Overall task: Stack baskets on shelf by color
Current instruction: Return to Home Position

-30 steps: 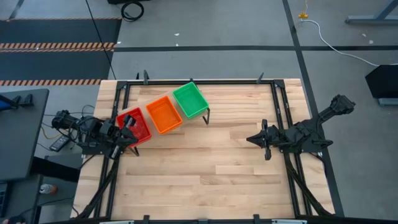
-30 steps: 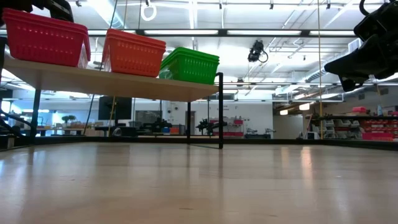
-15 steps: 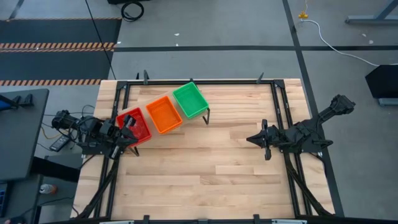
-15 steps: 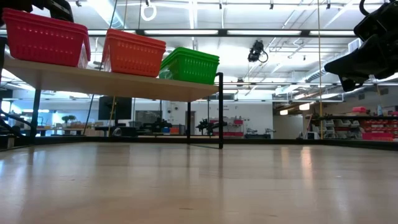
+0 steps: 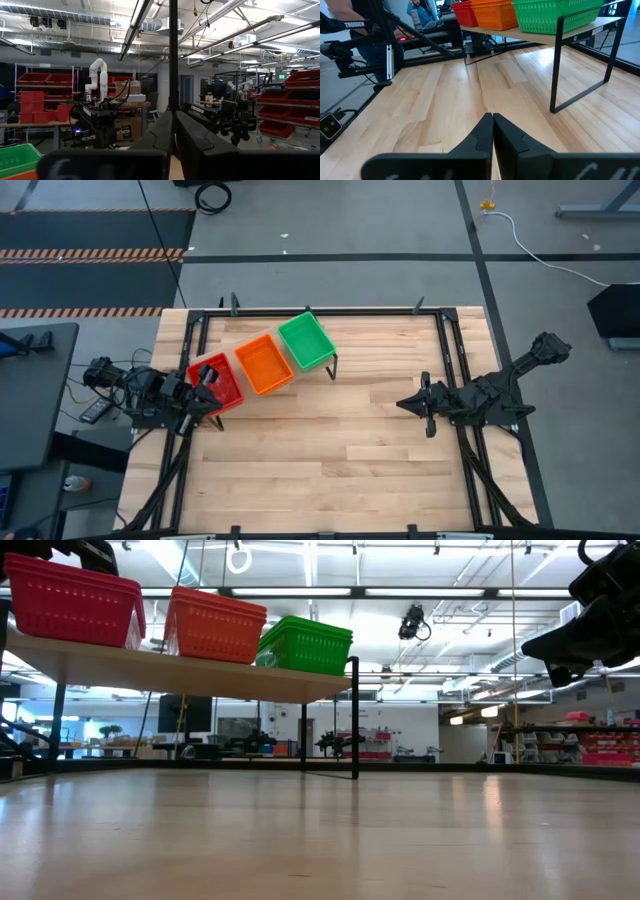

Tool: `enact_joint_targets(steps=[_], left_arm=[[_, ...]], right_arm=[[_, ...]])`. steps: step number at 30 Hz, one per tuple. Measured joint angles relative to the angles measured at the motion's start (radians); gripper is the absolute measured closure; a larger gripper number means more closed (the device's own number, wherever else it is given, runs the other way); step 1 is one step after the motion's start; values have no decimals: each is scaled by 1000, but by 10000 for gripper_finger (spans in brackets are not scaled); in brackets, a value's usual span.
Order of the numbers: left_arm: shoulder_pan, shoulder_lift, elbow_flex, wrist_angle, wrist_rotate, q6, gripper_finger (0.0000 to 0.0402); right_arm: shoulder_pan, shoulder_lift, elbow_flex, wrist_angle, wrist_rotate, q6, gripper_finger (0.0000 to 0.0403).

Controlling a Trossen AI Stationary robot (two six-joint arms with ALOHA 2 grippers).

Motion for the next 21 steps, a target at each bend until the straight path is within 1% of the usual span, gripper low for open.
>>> enact_joint_targets(steps=[5,13,21], left_arm=[[0,0,0,0,0,0,378],[0,0,0,0,0,0,368],[0,0,0,0,0,0,376]], right_arm=[[0,0,0,0,0,0,385],[0,0,0,0,0,0,385],[0,0,0,0,0,0,385]])
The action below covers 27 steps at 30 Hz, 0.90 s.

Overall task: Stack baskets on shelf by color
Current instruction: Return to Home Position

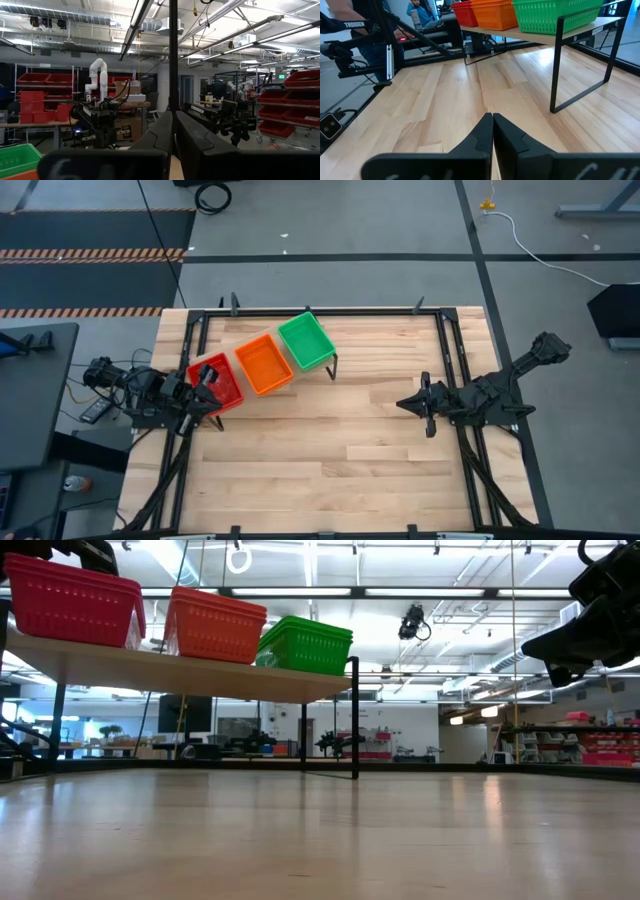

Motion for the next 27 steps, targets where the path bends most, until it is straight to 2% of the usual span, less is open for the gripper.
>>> enact_joint_targets(steps=[27], left_arm=[[0,0,0,0,0,0,369]], right_arm=[[0,0,0,0,0,0,385]])
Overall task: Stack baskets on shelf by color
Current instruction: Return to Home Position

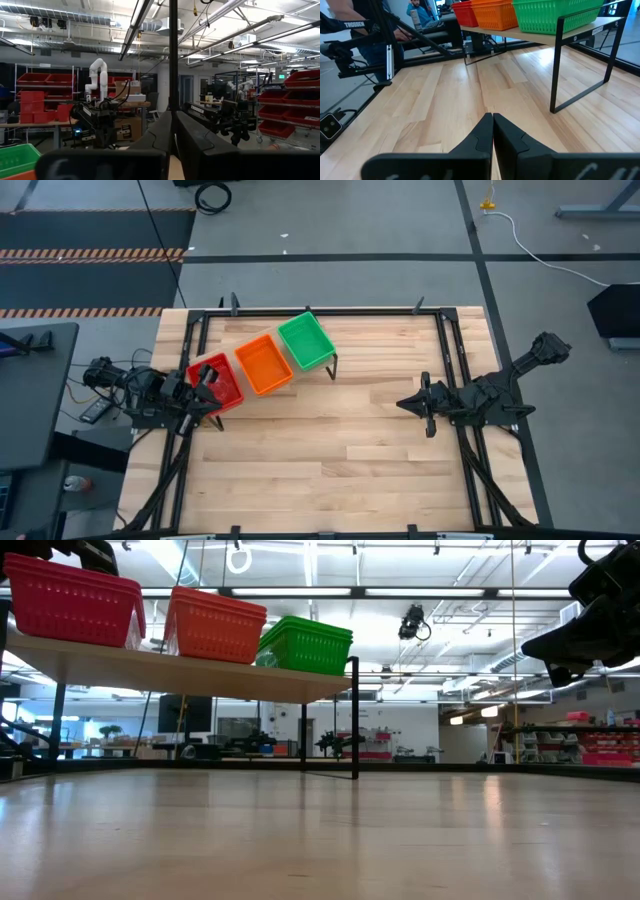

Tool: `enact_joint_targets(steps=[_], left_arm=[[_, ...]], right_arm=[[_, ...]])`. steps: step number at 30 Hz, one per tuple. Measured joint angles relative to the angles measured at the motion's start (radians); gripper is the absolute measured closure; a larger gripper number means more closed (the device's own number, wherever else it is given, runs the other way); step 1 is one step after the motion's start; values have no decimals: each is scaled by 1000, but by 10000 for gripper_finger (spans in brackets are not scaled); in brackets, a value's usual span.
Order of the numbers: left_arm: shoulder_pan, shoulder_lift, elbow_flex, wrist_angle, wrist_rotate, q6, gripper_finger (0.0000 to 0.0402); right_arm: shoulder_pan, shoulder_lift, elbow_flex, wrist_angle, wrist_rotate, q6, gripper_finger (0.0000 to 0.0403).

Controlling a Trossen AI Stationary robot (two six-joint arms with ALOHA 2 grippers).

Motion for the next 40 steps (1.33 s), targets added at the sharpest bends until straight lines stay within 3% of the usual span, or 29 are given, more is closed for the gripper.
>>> enact_joint_targets(steps=[40], left_arm=[[0,0,0,0,0,0,370]], right_arm=[[0,0,0,0,0,0,385]])
